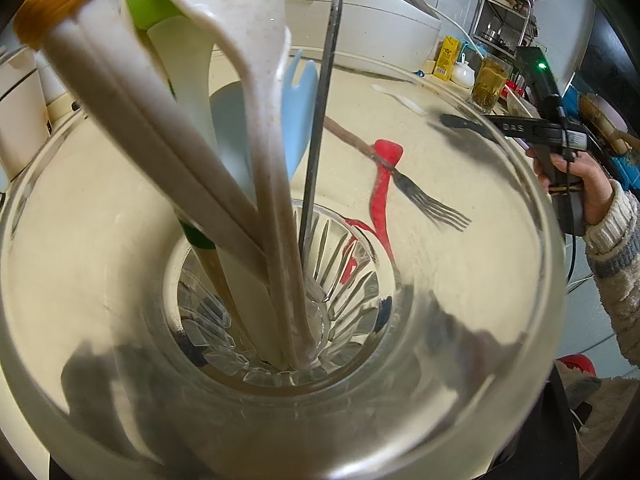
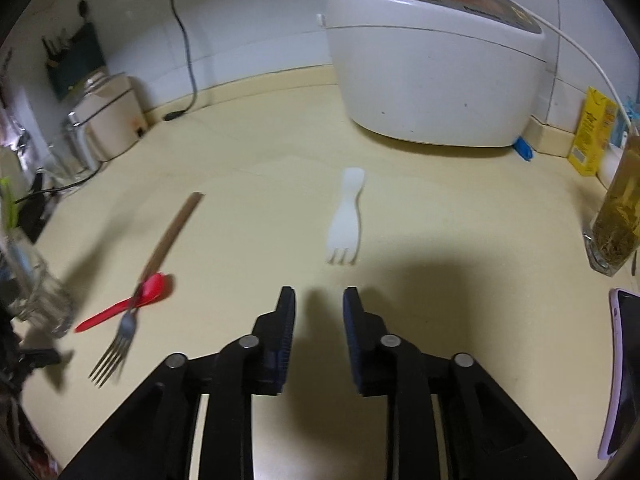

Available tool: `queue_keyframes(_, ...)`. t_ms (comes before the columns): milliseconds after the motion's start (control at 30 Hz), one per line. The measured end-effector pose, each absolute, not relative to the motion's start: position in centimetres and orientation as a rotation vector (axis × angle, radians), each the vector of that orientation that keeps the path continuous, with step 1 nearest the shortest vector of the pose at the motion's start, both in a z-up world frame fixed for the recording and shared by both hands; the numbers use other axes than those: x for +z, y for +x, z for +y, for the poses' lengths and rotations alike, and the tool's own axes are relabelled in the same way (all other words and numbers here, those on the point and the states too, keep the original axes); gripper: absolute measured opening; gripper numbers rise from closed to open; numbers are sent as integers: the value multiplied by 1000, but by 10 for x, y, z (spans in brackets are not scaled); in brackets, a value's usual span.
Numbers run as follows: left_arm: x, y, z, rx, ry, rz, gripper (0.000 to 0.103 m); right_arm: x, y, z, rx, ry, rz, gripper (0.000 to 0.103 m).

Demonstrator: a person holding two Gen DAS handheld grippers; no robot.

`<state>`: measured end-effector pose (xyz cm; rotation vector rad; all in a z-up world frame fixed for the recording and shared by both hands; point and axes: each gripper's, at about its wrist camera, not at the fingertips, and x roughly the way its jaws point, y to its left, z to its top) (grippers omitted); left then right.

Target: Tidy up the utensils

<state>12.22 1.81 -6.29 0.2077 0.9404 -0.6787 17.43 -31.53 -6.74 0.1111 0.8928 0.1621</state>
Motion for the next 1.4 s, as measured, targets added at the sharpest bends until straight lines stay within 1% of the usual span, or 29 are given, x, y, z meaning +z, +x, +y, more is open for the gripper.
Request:
queue_keyframes(100,-64,121,17,-676,216,940,98,-74,190,-315,123,89,928,34)
queue_keyframes(400,-64,121,14,-678,218,941,98,-76,228,-307,117,42,935,40)
queue_keyframes(733,-64,119,11,-675,225,940,98,-76,244,-307,77,15,941,40)
queue_keyframes(767,-64,119,11,-675,225,940,98,-75,244,-307,79,11,940,36)
queue_keyframes(800,-64,119,11,-675,225,940,98,-75,242,-306,85,6,938,28)
queue_keyframes(867,-63,119,11,-676,223,940,98,-74,242,-303,94,-6,937,21)
queue_keyframes(1233,-62,120,11,-679,213,941,98,-67,200,-265,247,-53,935,20)
queue_keyframes(1400,-62,121,15,-681,211,942,98,-64,176,-262,303,3,931,20)
